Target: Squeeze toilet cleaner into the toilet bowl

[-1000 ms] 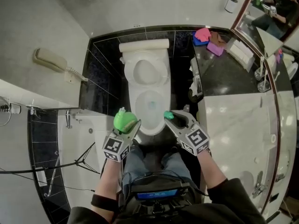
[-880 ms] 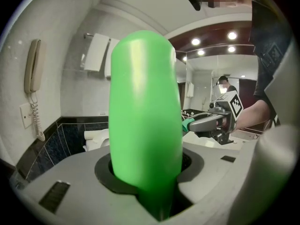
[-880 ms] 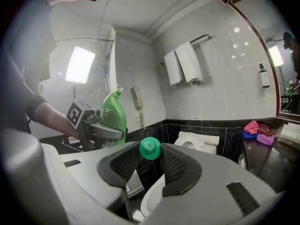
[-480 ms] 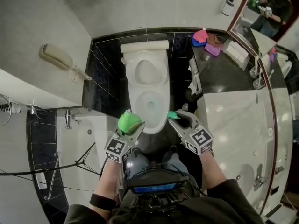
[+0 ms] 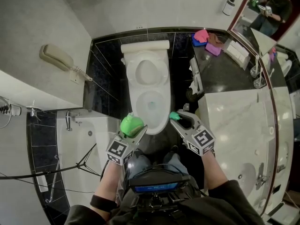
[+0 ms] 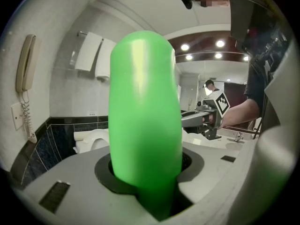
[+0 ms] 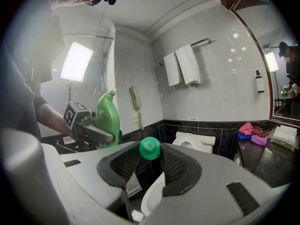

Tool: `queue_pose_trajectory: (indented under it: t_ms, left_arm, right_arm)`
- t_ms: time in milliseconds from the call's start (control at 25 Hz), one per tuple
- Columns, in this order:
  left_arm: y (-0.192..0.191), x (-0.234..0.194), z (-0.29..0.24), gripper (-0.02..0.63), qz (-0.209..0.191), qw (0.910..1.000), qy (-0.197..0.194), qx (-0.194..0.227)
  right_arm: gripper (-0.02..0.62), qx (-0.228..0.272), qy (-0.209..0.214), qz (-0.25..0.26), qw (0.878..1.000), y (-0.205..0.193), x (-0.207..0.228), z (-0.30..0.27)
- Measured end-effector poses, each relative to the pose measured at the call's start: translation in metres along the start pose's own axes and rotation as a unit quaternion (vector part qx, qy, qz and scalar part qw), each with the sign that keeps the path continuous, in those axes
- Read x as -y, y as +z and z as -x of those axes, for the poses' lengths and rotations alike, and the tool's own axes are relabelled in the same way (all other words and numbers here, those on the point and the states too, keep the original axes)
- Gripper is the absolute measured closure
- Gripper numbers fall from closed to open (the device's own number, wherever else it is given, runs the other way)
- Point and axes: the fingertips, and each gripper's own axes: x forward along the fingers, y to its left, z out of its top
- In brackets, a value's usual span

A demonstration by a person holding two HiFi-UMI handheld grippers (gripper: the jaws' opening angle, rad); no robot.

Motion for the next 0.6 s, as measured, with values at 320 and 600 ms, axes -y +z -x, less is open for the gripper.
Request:
queue_pose_trajectory:
  t_ms: [320, 600]
  left_arm:
    - [0.002, 0.010, -0.006, 0.422, -0.018, 0.9995, -0.026, -0.007]
    - [0.000, 0.033, -0.009, 0.422, -0.034, 0.9966, -0.074, -0.015]
  right_arm:
    - [0.440, 0.000, 0.032, 0.024, 0.999, 0.005, 0.001, 0.007]
    - [0.440, 0.024, 0.175, 0.068, 0.982, 0.064, -0.049, 0.010]
